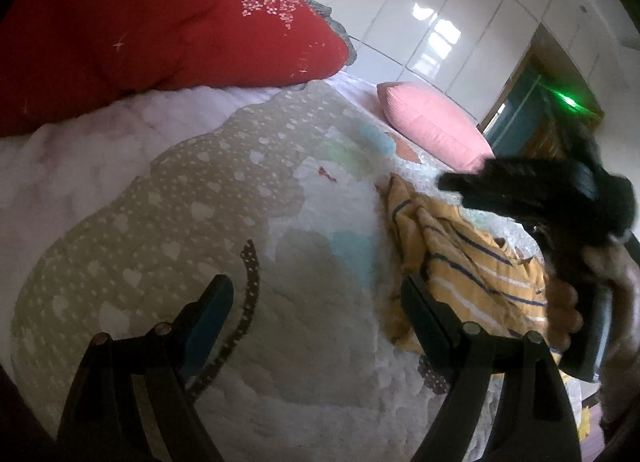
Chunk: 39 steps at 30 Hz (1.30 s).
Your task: Fold small clothes
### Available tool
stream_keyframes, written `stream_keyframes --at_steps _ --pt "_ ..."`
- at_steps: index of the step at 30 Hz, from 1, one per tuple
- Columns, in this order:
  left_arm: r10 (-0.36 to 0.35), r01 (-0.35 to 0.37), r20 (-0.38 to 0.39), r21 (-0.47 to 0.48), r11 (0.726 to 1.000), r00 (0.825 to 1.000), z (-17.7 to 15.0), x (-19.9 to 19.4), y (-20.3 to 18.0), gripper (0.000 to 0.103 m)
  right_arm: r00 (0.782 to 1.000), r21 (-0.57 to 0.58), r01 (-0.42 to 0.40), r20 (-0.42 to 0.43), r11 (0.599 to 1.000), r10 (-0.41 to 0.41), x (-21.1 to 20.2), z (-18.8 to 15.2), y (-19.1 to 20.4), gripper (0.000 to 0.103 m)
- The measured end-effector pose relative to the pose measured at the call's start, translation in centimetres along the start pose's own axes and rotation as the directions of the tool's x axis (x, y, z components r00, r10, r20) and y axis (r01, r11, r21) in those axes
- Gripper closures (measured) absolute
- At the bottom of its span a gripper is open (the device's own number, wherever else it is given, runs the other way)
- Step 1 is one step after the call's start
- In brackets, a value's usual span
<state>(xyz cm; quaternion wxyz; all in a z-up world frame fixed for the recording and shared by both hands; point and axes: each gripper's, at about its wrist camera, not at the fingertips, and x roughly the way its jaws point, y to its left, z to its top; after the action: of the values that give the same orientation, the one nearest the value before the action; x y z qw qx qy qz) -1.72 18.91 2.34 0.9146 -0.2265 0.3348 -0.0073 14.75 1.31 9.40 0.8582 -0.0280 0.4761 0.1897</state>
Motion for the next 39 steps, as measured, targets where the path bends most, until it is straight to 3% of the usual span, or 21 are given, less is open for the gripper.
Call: stream_keyframes --at_steps 3,7,10,13,16,17,20,21,23,26,29,34,39 --pt "0.001 -0.001 -0.01 0.015 1.0 1.0 -0.5 0.1 -0.8 0.018 0.998 -0.008 0.06 -0.005 0.998 -0.06 -2.0 -1.6 -3.1 0.051" --pt "-0.022 0.022 -0.011 0.021 1.0 1.0 -0.9 0.0 -1.8 0.018 0.987 0.148 0.158 -0.017 0.976 -0.157 -4.7 -4.1 -11.8 0.05" --pt "-0.018 0.018 -0.002 0.043 0.999 1.0 -1.1 0.0 -2.7 0.018 0.972 0.321 0.234 -0.053 0.918 -0.23 -6.4 -7.6 -19.8 0.048" --pt "-0.019 0.019 -0.002 0.072 0.997 1.0 -1.5 0.3 -3.8 0.018 0.958 0.498 0.282 -0.096 0.82 -0.272 -7.7 -11.7 -27.4 0.048" --pt "-0.011 0.011 -0.007 0.102 0.995 1.0 -2.0 0.7 -4.8 0.018 0.945 0.689 0.263 -0.044 0.675 -0.324 -10.9 -15.3 -32.5 0.039" --pt "-0.01 0.011 -0.01 0.109 0.994 1.0 -2.1 0.9 -5.1 0.018 0.95 0.747 0.205 0.003 0.632 -0.311 -12.1 -16.6 -33.7 0.035" --pt "-0.019 0.021 -0.021 0.12 0.993 1.0 -2.4 1.3 -5.9 0.018 0.965 0.812 0.021 0.136 0.583 -0.223 -14.5 -19.2 -34.3 0.035" --pt "-0.02 0.023 -0.022 0.124 0.992 1.0 -2.5 1.5 -6.2 0.018 0.967 0.807 -0.017 0.163 0.59 -0.194 -15.0 -19.6 -33.7 0.035" --pt "-0.02 0.023 -0.024 0.126 0.992 1.0 -2.6 1.7 -6.7 0.018 0.969 0.764 -0.06 0.2 0.642 -0.147 -16.1 -20.3 -31.5 0.035" --pt "0.003 0.0 -0.021 0.124 0.992 1.0 -2.9 2.2 -7.2 0.018 0.968 0.645 -0.059 0.225 0.762 -0.116 -17.3 -20.6 -27.0 0.035" --pt "0.04 -0.035 -0.029 0.132 0.991 0.999 -3.3 2.7 -7.6 0.018 0.966 0.517 -0.03 0.236 0.856 -0.109 -17.7 -21.0 -22.7 0.034" --pt "0.051 -0.046 -0.036 0.123 0.991 0.998 -3.6 2.9 -7.4 0.018 0.972 0.363 0.001 0.217 0.932 -0.086 -15.8 -22.1 -17.7 0.034" --pt "0.053 -0.047 -0.041 0.131 0.99 0.998 -3.8 3.1 -7.3 0.015 0.977 0.314 0.041 0.186 0.949 -0.103 -13.5 -23.7 -16.4 0.033"
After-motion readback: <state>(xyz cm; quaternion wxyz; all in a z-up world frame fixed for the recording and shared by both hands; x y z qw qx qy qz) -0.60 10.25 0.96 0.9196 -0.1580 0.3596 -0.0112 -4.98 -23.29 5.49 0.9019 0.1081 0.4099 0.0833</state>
